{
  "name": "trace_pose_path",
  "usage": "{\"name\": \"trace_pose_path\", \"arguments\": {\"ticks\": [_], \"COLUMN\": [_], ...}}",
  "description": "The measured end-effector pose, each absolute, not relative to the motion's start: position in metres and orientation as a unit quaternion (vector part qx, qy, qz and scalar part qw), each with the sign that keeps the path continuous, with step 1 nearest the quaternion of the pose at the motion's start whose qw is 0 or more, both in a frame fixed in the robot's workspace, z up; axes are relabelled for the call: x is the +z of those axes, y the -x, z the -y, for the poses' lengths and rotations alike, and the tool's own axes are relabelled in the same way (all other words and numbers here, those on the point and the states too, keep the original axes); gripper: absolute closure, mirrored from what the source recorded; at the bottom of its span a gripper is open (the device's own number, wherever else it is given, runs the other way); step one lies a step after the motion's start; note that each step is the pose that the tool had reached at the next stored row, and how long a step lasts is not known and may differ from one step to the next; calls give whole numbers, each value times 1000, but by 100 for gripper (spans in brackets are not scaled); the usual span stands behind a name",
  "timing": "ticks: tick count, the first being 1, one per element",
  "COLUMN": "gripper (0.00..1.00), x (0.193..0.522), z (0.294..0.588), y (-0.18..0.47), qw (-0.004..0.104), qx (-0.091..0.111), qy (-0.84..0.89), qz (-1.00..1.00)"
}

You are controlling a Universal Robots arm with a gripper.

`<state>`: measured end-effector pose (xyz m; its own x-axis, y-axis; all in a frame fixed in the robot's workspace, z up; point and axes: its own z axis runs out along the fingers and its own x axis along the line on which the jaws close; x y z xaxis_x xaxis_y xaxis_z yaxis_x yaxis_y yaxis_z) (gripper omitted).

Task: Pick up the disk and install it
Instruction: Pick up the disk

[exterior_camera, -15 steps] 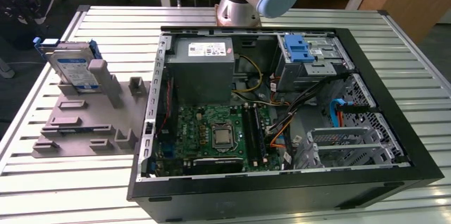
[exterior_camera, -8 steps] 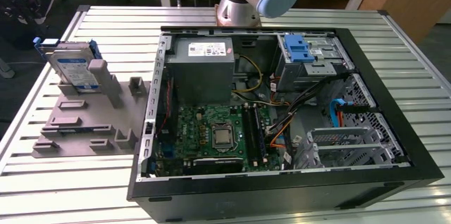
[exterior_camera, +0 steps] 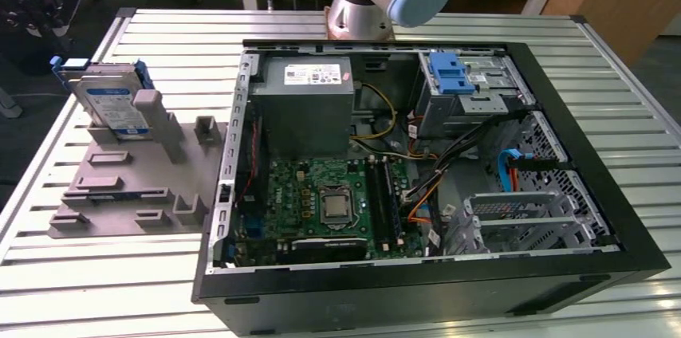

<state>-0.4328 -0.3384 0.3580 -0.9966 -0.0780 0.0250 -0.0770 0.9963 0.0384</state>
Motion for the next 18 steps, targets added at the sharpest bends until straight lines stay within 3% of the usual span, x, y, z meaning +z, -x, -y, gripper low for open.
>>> {"name": "trace_pose_path", "arguments": {"ticks": [18], "gripper": [89], "x": [358], "z": [338], "y": [433], "qw": [15], "qx": [-17], "qy": [-124], "qz": [992]}}
